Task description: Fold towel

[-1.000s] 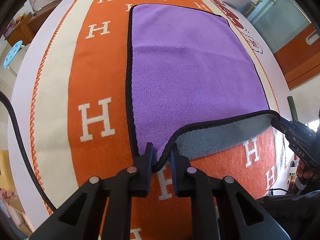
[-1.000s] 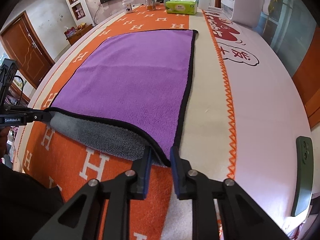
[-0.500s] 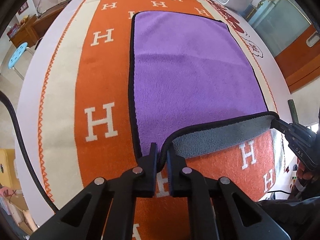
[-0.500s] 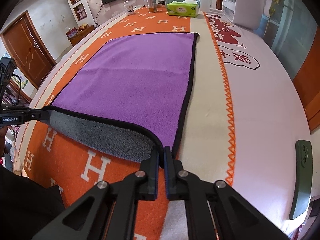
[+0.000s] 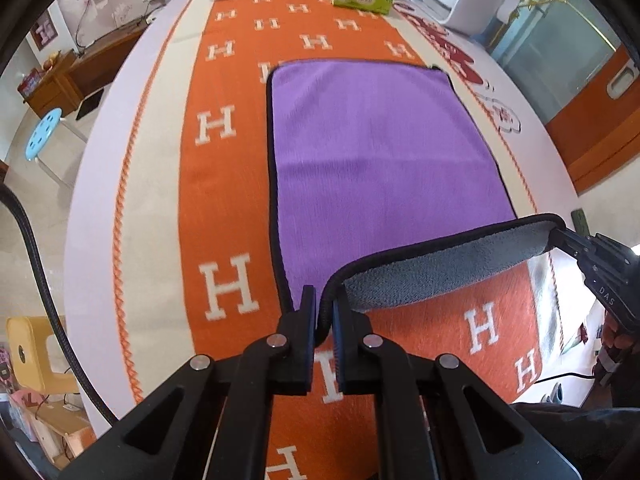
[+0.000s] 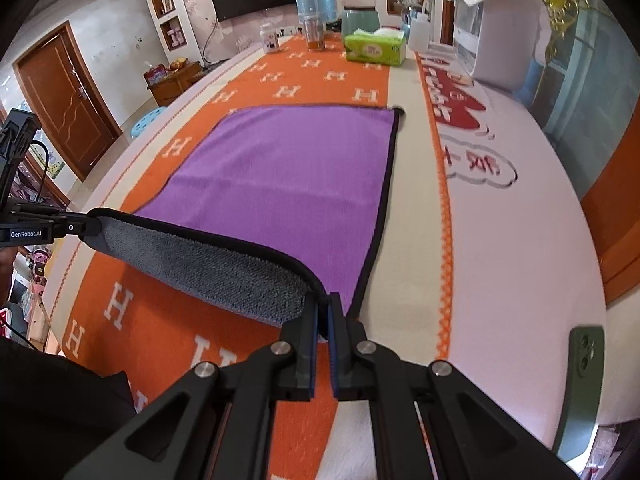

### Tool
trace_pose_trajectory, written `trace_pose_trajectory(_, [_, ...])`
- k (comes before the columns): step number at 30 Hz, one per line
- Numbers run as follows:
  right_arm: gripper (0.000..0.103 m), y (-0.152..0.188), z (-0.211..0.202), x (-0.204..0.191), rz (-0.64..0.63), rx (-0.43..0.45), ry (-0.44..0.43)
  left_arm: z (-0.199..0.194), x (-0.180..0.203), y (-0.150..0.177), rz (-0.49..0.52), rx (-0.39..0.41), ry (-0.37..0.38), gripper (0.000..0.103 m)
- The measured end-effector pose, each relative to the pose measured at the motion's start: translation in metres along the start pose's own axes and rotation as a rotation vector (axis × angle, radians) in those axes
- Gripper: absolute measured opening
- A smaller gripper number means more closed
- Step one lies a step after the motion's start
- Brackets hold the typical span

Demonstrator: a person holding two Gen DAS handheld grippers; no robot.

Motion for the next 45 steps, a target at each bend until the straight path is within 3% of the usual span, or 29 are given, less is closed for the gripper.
trace_pose_trajectory(13, [0.004,-0.073,-0.007,-0.003,-0.031,0.133,0.015,-0.031,-0.019,-0.069,0.037,0.125,-0.048,0.006])
trace_pose_trajectory(25, [0.004,-0.141,0.007,0.000,-0.032,0.273,0.064,-0.035,-0.035,-0.130,0.033,0.303,-0.116,0.005])
trace_pose_trajectory(35, [0.004,-0.165,0.045,-0.003,-0.032,0.332,0.125,0.005,-0.054,-0.168,-0.022,0.351,-0.161,0.005])
trace_pose_trajectory(45, [0.007,-0.174,0.085,0.005,-0.011,0.331,0.169,0.055,-0.067,-0.178,-0.098,0.325,-0.131,0.007])
Point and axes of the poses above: each gripper's, at about its wrist camera, not at the fingertips, and z roughly the way its jaws point, x to its right, y to its underside, the point moved 1 cm from there along z, roughly the way its jaws point, and after that the axes turned 9 degrees about z, right-handed, at the moved point
